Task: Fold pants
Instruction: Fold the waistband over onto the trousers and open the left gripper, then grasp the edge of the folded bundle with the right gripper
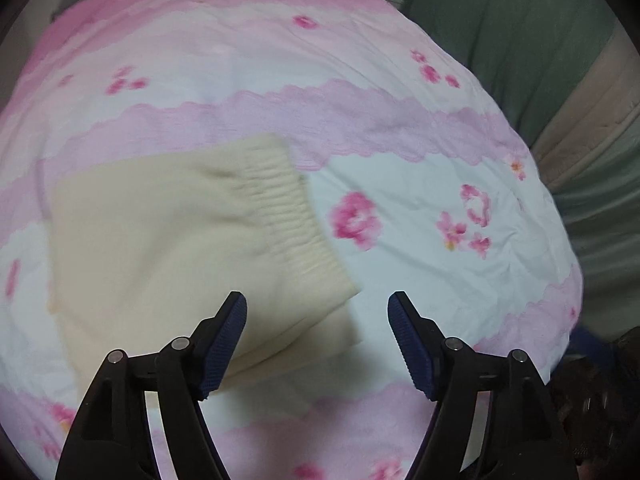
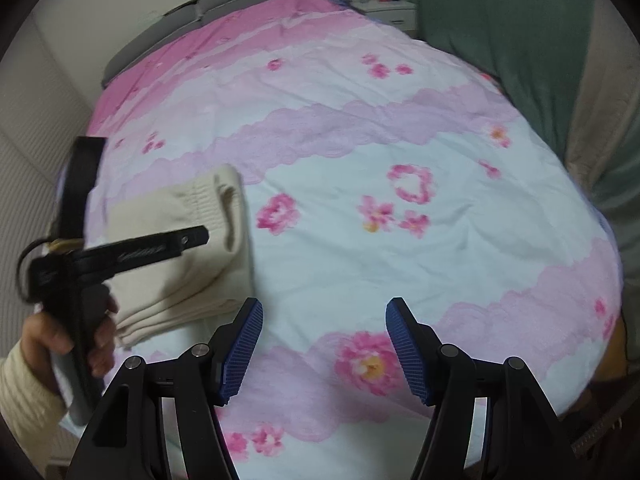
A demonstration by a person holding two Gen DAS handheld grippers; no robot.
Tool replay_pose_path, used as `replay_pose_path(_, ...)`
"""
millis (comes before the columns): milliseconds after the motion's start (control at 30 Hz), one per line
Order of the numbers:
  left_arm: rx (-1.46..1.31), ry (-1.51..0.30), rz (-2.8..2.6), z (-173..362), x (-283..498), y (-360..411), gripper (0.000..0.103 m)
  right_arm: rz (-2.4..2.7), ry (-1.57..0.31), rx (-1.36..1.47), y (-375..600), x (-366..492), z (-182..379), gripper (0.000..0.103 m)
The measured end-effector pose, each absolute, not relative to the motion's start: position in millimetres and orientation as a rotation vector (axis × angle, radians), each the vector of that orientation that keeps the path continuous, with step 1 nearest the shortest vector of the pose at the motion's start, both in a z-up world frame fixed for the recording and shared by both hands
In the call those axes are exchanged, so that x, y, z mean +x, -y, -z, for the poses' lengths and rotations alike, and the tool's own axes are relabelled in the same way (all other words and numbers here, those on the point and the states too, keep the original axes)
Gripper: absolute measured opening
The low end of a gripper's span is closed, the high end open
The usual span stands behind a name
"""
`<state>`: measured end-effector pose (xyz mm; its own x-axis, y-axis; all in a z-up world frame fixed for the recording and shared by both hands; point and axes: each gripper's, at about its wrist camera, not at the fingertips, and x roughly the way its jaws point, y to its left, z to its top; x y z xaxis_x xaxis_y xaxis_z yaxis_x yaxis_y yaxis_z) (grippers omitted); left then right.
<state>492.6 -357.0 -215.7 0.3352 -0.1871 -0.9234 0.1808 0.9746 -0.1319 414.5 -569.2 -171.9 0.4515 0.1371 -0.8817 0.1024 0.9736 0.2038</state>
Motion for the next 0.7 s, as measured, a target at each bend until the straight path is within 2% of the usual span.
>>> replay_pose_path(200, 0.057, -1.195, 0.047, 211, 455, 286, 0.075, -0.170, -1.114, 0.226, 533, 438, 179, 0.065)
replay_pose_path(500, -0.167, -1.248, -0.209, 232, 412, 173, 0.080, -0.263, -1.174, 0.225, 479, 484, 218, 0.066)
replay_pose_path(567, -0.175, -1.255, -0.245, 237, 404, 157, 0.081, -0.272, -1.196, 0.270, 473, 493, 234, 0.077)
replay_pose_path(700, -0.174, -1.277, -0.259, 245, 398, 143, 0.081, -0.247, -1.222, 0.366, 469, 500, 262, 0.080)
